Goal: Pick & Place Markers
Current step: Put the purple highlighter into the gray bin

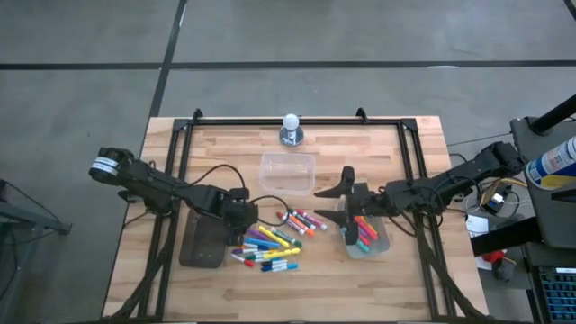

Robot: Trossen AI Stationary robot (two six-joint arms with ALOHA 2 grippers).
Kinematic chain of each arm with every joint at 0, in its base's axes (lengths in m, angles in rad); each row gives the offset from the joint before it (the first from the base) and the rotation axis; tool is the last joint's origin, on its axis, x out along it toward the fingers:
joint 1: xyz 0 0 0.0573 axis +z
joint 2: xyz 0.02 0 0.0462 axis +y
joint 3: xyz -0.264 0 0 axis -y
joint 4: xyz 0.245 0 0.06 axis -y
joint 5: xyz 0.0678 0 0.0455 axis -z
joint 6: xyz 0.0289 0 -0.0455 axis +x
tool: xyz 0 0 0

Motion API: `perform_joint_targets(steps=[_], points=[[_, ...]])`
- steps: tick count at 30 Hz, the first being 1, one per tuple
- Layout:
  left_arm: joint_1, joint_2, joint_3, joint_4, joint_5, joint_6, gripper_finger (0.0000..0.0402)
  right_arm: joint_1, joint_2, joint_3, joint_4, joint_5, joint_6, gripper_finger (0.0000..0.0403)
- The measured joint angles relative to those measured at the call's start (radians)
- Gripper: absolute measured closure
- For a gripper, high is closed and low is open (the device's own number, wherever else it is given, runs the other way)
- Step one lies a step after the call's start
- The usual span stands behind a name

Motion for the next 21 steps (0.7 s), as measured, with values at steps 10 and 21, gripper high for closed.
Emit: perform_joint_targets(steps=[10,21], points=[[-0.033,0.000,-0.027,0.096,0.035,0.009,0.0227,0.000,-0.002,0.002,0.007,0.000,0.014,0.0204],[-0.037,0.049,-0.058,0.135,-0.001,0.011,0.0227,0.000,-0.002,0.002,0.006,0.000,0.017,0.0204]])
